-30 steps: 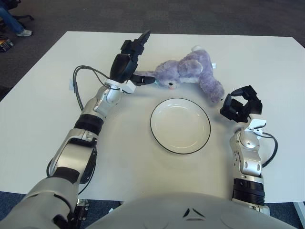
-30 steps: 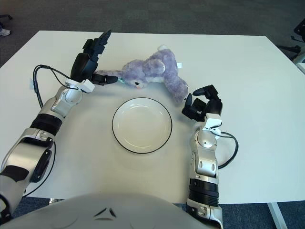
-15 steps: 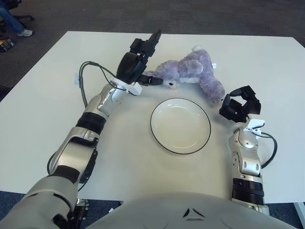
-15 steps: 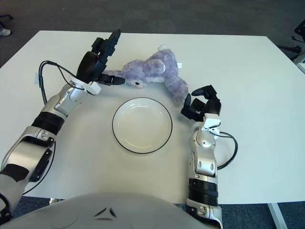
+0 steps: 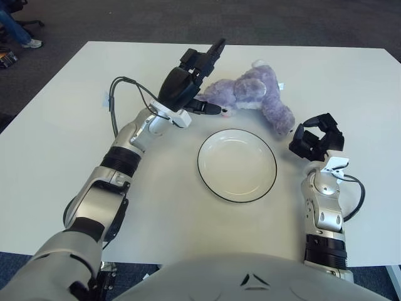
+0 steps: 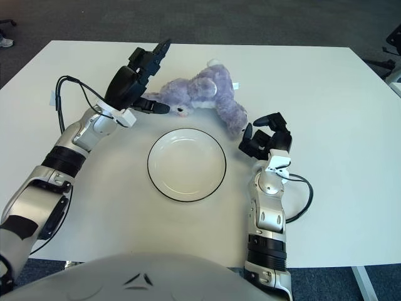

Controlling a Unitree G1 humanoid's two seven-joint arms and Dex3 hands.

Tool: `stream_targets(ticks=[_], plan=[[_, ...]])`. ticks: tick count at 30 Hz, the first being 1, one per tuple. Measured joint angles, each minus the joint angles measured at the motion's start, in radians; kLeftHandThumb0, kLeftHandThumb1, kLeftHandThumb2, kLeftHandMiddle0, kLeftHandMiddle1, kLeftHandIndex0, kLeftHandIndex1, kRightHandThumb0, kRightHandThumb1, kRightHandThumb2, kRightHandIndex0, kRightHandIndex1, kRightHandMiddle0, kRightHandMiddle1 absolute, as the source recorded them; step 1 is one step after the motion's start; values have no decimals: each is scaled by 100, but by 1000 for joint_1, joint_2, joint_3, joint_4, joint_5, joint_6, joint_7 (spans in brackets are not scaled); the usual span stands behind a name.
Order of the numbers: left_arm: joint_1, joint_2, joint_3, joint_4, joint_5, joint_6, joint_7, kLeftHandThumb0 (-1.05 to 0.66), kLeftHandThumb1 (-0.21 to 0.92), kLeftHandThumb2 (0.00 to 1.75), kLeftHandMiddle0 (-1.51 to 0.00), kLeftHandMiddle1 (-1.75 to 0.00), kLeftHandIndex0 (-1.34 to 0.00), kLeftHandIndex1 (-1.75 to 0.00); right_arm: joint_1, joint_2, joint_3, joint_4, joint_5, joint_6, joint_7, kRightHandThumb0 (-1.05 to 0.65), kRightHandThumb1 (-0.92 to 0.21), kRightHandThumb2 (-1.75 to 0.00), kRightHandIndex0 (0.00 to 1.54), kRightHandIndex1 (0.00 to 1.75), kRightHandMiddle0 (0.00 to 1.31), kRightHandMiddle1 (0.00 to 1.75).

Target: Put the doll into the plate.

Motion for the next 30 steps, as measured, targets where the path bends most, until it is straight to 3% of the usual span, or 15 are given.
stream_targets(ticks=[7, 18, 30], plan=[[-7, -10, -34, -17, 44, 56, -9, -105, 92, 43, 0, -78, 0, -19, 0, 2, -1, 7, 0, 0, -1, -47, -35, -127, 120, 175, 59, 175], [-23, -21, -88, -49, 91, 190, -108, -104, 92, 44, 0, -30, 0, -2, 0, 4, 0, 7, 0, 0, -1, -47, -36, -126, 119, 175, 58, 175], [-26, -39, -129, -65, 106, 272, -148, -100, 92, 37, 0, -16, 0, 0, 3, 4, -1, 10, 0, -8, -1, -46, -36, -125, 120, 175, 57, 175]])
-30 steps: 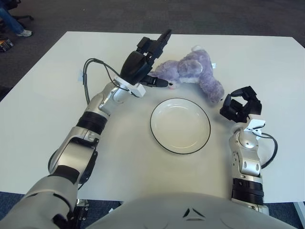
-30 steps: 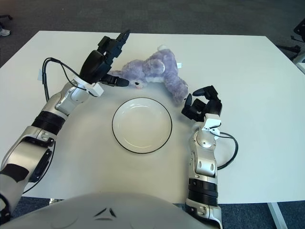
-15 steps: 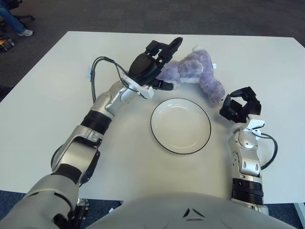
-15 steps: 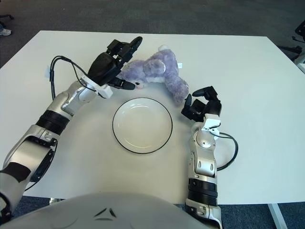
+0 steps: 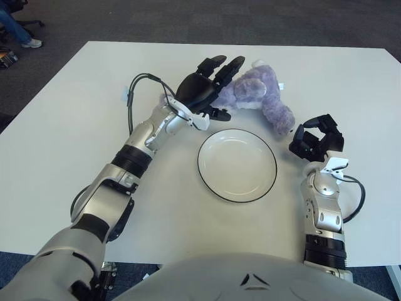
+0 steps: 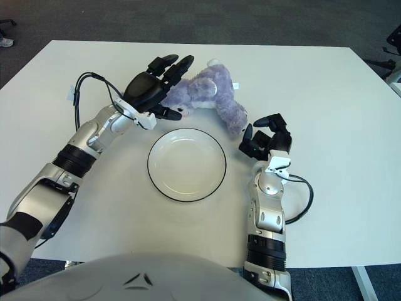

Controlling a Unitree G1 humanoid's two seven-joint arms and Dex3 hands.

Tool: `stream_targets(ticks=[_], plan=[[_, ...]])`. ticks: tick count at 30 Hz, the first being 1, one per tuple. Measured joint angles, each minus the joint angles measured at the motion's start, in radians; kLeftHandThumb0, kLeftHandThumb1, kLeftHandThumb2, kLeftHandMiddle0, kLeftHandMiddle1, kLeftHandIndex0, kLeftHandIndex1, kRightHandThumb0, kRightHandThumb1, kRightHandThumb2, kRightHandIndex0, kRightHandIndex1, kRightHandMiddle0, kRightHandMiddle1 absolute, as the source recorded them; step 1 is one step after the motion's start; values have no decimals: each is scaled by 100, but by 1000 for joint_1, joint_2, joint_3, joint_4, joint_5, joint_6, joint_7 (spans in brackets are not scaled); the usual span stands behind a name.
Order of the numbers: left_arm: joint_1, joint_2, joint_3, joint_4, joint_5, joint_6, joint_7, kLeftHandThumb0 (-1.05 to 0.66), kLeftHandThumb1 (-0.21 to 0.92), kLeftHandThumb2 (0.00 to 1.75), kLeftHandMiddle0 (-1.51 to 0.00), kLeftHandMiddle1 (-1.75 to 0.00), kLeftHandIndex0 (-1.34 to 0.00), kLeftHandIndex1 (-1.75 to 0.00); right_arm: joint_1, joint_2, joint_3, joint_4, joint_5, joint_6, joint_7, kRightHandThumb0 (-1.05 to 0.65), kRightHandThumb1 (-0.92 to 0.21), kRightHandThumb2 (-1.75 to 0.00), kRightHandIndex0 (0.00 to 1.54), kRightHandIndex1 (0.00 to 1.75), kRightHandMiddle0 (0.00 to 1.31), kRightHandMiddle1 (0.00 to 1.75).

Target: Put the doll into the plate.

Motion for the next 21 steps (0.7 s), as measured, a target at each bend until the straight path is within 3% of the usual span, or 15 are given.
stream_targets(ticks=[21], plan=[[-73, -45, -64, 151, 30, 40, 54, -105, 92, 59, -2, -6, 0, -12, 2, 5, -1, 0, 0, 0, -1, -46, -37, -124, 118, 175, 57, 175]])
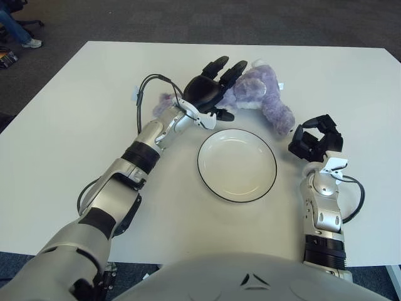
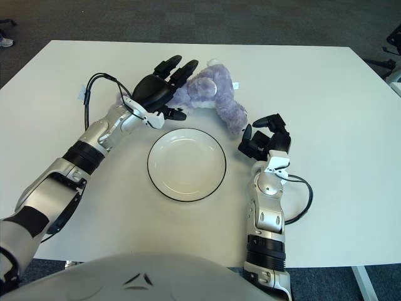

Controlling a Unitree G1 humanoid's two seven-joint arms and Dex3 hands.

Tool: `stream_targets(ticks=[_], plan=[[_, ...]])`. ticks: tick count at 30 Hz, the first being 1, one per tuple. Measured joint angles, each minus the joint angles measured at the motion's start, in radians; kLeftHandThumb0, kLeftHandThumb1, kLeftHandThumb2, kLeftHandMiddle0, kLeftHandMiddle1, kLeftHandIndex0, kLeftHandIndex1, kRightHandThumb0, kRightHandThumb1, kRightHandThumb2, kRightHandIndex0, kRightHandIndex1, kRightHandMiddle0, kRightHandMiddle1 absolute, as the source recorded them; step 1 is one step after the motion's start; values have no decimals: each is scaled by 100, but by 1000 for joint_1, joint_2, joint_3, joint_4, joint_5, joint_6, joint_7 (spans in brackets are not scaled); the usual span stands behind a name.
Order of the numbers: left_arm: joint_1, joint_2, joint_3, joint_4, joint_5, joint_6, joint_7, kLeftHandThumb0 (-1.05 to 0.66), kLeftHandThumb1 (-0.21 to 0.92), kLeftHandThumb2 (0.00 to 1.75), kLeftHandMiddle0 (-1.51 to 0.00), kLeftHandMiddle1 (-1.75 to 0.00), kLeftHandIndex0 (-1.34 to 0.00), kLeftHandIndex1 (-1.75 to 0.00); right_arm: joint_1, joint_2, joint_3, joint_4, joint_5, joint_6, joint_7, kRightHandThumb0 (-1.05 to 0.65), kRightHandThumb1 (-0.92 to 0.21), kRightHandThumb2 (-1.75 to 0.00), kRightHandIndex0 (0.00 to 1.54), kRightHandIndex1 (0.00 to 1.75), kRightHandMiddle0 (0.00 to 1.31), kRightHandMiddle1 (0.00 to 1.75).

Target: Put the doll into the plate.

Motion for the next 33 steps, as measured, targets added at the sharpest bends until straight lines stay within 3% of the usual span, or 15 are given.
stream_targets(ticks=[14, 26, 30, 33], plan=[[-68, -45, -43, 136, 18, 23, 59, -103, 92, 52, -15, -13, 0, -24, 7, 4, 1, -1, -1, 1, -6, -46, -38, -123, 118, 175, 56, 175], [-182, -133, -91, 360, 19, 50, 134, -98, 92, 37, -13, -19, 0, -10, 16, 8, 12, -18, -10, 17, -15, -46, -39, -123, 117, 175, 56, 175], [-202, -144, -100, 396, 19, 56, 142, -98, 92, 34, -10, -30, 0, -9, 21, 9, 16, -30, -21, 30, -19, -46, -39, -123, 117, 175, 55, 175], [-214, -147, -108, 412, 18, 62, 144, -98, 92, 33, -3, -48, 0, -8, 22, 11, 17, -37, -26, 40, -22, -46, -39, -122, 117, 175, 55, 175]])
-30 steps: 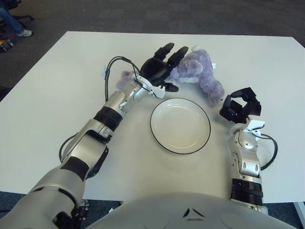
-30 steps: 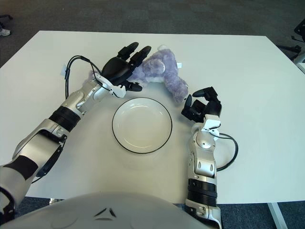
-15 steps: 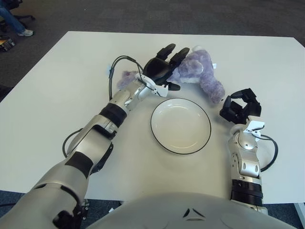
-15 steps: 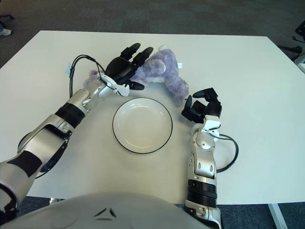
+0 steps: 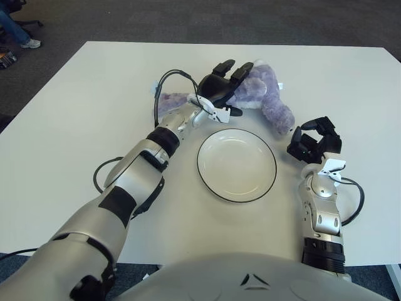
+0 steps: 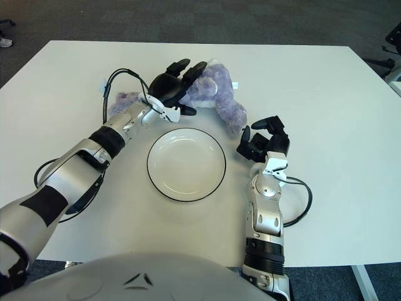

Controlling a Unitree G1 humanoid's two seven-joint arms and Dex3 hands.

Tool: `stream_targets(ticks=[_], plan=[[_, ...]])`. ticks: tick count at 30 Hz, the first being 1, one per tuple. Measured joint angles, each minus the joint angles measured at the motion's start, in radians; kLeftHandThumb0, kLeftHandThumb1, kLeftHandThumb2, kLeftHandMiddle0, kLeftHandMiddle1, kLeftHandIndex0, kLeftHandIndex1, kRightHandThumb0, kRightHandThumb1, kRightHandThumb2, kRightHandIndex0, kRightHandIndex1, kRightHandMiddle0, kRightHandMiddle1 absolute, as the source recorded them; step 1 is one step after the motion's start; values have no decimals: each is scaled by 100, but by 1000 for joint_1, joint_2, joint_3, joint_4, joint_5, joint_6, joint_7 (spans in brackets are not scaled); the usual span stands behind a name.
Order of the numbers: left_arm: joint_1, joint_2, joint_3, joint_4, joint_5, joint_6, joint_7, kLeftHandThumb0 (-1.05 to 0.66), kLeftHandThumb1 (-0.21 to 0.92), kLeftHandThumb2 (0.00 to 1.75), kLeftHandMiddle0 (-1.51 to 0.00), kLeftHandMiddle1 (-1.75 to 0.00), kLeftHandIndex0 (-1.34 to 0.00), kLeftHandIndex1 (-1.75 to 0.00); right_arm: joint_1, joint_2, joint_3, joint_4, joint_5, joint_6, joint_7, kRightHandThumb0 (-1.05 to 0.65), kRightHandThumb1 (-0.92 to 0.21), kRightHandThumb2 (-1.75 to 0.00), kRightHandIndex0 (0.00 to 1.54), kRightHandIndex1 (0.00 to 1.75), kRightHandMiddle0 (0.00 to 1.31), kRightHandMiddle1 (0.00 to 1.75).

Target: Put the doll into the plate.

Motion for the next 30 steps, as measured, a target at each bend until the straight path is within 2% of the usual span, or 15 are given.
stream_targets(ticks=[14, 27, 30], plan=[[-64, -27, -48, 94, 4, 48, 4, -104, 92, 31, 0, -118, 0, -3, 7, 7, 3, -12, -4, 6, -5, -45, -39, -122, 117, 175, 55, 175], [-141, -57, -109, 172, 20, 135, -112, -101, 92, 24, 0, -168, -2, -1, 19, 14, 3, -19, -5, 5, -5, -46, -39, -123, 117, 175, 56, 175], [-160, -58, -136, 182, 40, 156, -154, -100, 92, 23, -1, -172, -2, -2, 25, 15, 3, -27, -5, 5, -4, -46, -38, -123, 117, 175, 56, 175]])
